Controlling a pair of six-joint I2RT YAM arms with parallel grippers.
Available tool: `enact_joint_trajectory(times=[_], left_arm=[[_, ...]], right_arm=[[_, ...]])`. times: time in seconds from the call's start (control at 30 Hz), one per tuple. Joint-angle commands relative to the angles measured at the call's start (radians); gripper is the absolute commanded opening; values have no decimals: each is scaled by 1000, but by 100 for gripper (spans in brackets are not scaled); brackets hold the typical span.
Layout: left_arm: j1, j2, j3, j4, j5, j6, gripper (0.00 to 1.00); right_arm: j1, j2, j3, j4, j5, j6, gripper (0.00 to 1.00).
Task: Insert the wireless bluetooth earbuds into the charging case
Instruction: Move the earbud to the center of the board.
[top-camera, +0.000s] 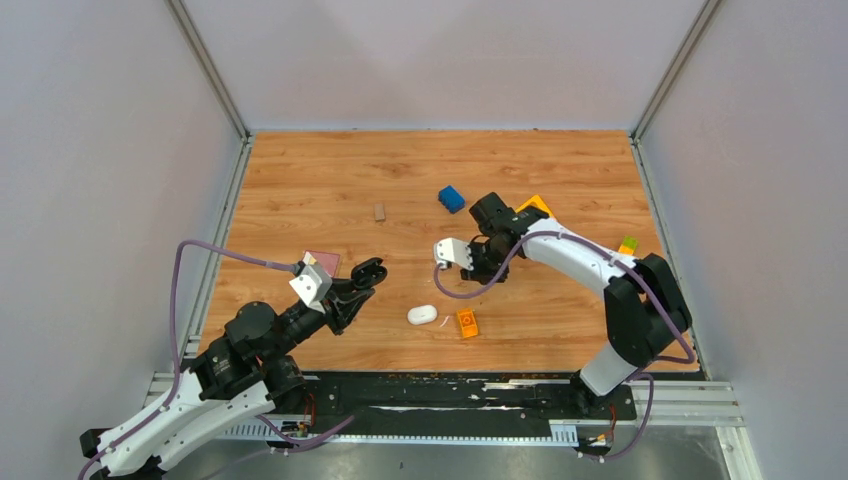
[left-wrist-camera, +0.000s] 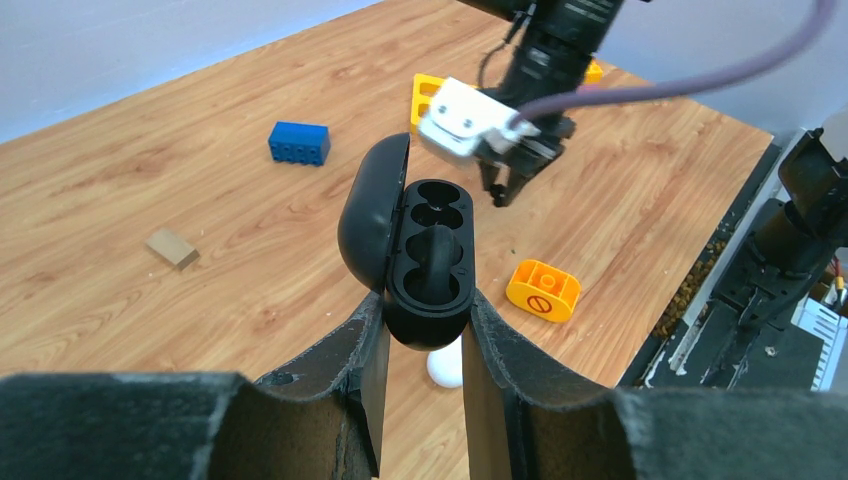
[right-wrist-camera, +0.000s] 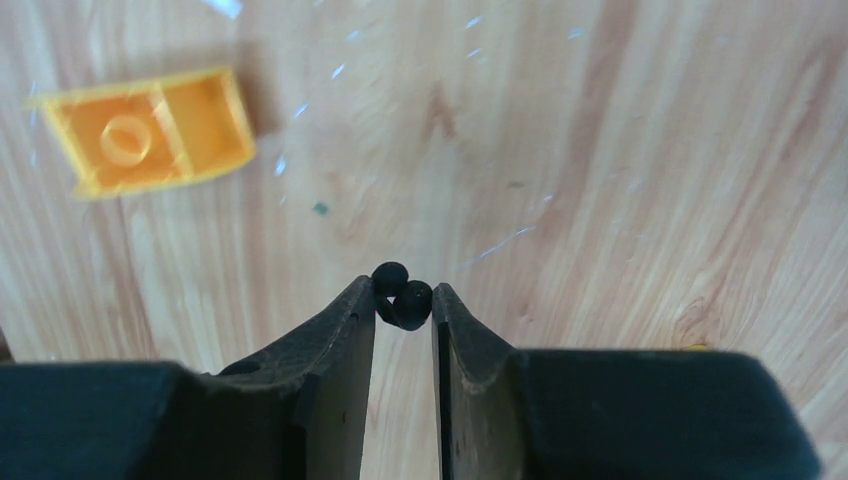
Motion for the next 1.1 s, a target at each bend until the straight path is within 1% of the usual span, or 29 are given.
enact_joint_trajectory(times=[0.0, 0.17, 0.23, 0.3, 0.43, 0.57, 0.67, 0.73, 0.83, 0.87, 0.93, 0.97, 1.07], left_arm=[[-5, 5, 1, 28, 10, -12, 0], [-4, 10, 3, 27, 7, -10, 0], [-5, 12, 3, 27, 6, -9, 0], [-5, 13, 4, 25, 6, -8, 0], [-5, 10, 6, 21, 7, -9, 0], [-4, 10, 4, 27, 9, -7, 0], [-4, 12, 3, 32, 14, -10, 0], [-5, 11, 1, 33, 14, -10, 0], [-5, 11, 3, 30, 14, -12, 0], [-5, 10, 3, 28, 14, -12, 0], [-4, 11, 3, 29, 12, -12, 0], [-5, 10, 3, 28, 11, -12, 0], [-5, 13, 1, 29, 10, -11, 0]], right_arm=[[21, -68, -75, -178, 55, -336, 26], [32, -113, -156, -215, 174, -522, 27], [42, -134, -216, -175, 246, -591, 27], [48, -144, -239, -150, 277, -619, 27], [32, -155, -165, -192, 238, -530, 27], [-32, -229, -121, -216, 150, -455, 28], [-89, -285, -102, -218, 10, -359, 32], [-103, -310, -102, -226, -70, -303, 33], [-104, -367, -155, -171, -150, -196, 31], [-104, -396, -188, -145, -163, -188, 30], [-102, -459, -265, -86, -174, -180, 28], [-102, -480, -298, -71, -169, -185, 25], [-103, -512, -392, -19, -121, -231, 22]])
